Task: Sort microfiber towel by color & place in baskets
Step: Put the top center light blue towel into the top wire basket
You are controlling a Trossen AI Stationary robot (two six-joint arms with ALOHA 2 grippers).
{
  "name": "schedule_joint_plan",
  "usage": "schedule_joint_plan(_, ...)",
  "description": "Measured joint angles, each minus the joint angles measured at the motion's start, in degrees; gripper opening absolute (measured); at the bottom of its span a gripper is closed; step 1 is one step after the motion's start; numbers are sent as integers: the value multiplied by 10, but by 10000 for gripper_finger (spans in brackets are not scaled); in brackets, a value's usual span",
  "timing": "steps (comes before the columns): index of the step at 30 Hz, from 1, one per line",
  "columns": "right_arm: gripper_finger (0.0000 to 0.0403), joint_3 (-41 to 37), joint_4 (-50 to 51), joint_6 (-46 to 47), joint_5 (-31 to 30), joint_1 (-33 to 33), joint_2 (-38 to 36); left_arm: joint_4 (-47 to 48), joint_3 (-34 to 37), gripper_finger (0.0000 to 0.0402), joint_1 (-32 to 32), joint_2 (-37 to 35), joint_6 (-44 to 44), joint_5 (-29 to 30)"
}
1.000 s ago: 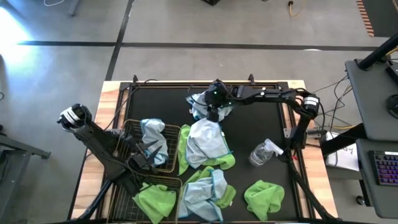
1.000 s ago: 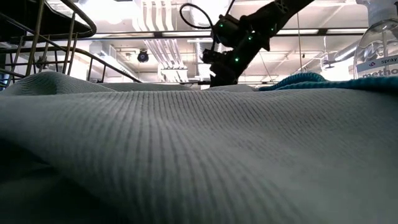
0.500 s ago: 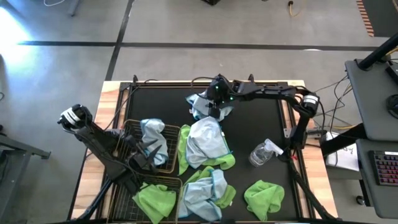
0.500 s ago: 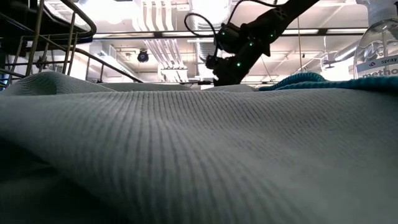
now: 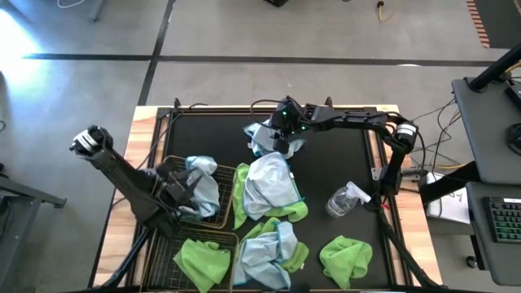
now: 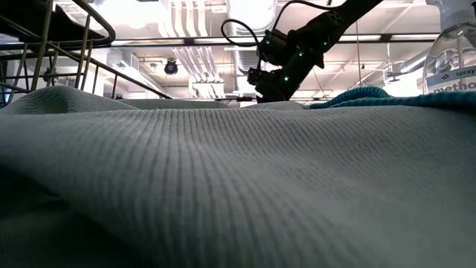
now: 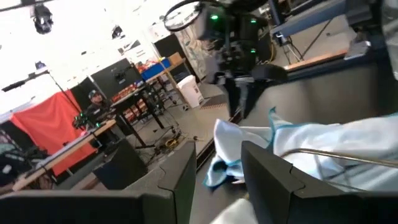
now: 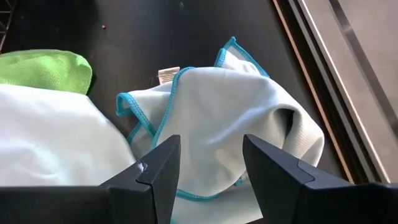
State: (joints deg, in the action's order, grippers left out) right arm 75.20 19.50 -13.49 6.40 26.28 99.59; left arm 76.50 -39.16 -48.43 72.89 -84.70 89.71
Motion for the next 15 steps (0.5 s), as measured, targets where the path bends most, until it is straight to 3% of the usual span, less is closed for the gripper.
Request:
schedule_joint_plan(8, 171, -2, 1, 8, 2, -1, 0, 86, 12, 113, 2, -139, -4, -25)
schedule_joint_plan(15, 171, -3, 2, 30, 37, -1, 0, 76, 36, 113, 2, -282, -35, 0)
